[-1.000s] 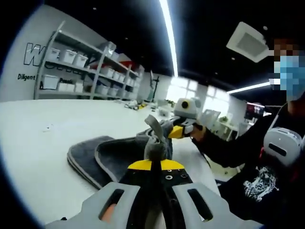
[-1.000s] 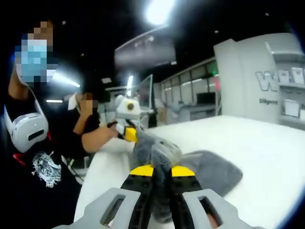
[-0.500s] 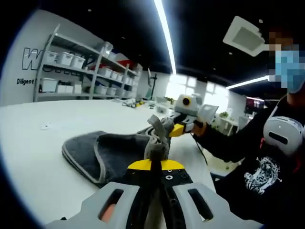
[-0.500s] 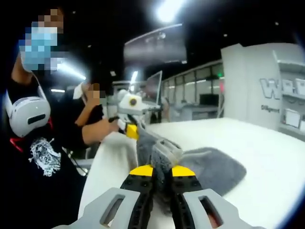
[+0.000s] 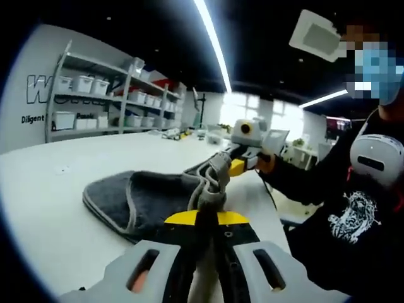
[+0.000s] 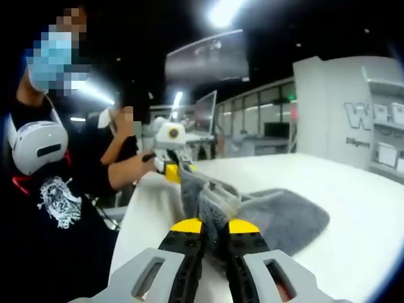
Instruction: Open the folded towel by lifting each exposed corner and separating the folded layers until the towel lies flat within the target outline without major curled edges
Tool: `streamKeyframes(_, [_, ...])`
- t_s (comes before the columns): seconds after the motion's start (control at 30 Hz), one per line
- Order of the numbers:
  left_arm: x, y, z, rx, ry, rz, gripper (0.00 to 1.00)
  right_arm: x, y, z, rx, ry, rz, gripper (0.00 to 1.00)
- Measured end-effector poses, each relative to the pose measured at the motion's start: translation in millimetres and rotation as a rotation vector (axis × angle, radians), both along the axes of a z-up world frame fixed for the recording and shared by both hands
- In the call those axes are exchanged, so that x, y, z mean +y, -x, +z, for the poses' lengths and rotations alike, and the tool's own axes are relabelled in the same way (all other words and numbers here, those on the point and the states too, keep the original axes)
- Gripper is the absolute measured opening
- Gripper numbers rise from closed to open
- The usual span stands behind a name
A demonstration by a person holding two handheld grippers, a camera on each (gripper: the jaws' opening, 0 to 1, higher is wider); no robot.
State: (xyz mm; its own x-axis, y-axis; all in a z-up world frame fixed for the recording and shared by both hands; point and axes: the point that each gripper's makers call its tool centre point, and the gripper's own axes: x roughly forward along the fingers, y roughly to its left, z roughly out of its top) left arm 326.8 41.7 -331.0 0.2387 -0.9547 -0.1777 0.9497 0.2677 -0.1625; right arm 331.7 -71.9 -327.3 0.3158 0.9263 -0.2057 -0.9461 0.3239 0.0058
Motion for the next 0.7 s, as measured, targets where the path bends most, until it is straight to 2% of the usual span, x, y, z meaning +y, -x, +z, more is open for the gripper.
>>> streamKeyframes(0.23, [-3.6, 14.8, -11.8, 0.029, -0.024, -0.053, 0.04, 4.3, 11.4, -8.8, -0.046, 0.039, 0.031, 0.06])
streamKeyframes(0.4, [-3.0, 20.4, -16.0, 0.046, -0.027, -0.061, 0.03, 4.9, 17.7, -11.4, -0.044, 0.042, 0.040, 0.07])
streamKeyframes(0.7, [-3.6, 33.3, -27.0, 0.018, -0.073, -0.075, 0.03, 2.1, 35.1, -20.7, -0.038, 0.054, 0.065, 0.09])
